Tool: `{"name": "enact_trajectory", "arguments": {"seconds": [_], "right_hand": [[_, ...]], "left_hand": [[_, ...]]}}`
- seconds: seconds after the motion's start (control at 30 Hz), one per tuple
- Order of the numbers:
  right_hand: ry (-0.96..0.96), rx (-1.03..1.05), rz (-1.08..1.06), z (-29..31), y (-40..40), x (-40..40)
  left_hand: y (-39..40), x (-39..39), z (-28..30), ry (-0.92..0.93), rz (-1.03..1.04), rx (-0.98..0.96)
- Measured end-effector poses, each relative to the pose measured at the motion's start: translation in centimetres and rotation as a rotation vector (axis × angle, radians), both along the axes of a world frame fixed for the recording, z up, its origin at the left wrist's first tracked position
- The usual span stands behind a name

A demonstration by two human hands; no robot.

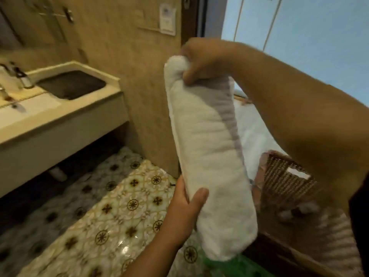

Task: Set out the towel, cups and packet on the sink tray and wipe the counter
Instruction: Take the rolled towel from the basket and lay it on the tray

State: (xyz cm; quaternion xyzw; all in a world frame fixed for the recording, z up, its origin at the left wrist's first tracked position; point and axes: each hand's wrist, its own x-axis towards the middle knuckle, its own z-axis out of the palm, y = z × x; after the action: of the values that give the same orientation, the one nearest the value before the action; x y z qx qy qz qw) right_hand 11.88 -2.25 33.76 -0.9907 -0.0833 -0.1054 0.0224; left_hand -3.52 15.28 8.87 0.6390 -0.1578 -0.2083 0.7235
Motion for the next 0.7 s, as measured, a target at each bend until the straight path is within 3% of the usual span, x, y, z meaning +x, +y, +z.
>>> {"name": "enact_trajectory", "arguments": {"seconds": [0.03, 0.27, 0.7], "right_hand": [[0.095, 0.048, 0.063, -0.9, 1.4, 3.2], [0.111, 0.078, 0.283, -7.8, 14.4, 20.8], [0.168, 0.093, 0.445, -7.8, 22.5, 45.2]], "left_hand": [[1.7, 1.5, -0.9, 0.024, 0.053, 0.011], [11.9, 13.9, -3.7, 0.151, 0.335, 0.046], [16.5, 36.7, -4.0, 0.234, 0.497, -0.01]]}}
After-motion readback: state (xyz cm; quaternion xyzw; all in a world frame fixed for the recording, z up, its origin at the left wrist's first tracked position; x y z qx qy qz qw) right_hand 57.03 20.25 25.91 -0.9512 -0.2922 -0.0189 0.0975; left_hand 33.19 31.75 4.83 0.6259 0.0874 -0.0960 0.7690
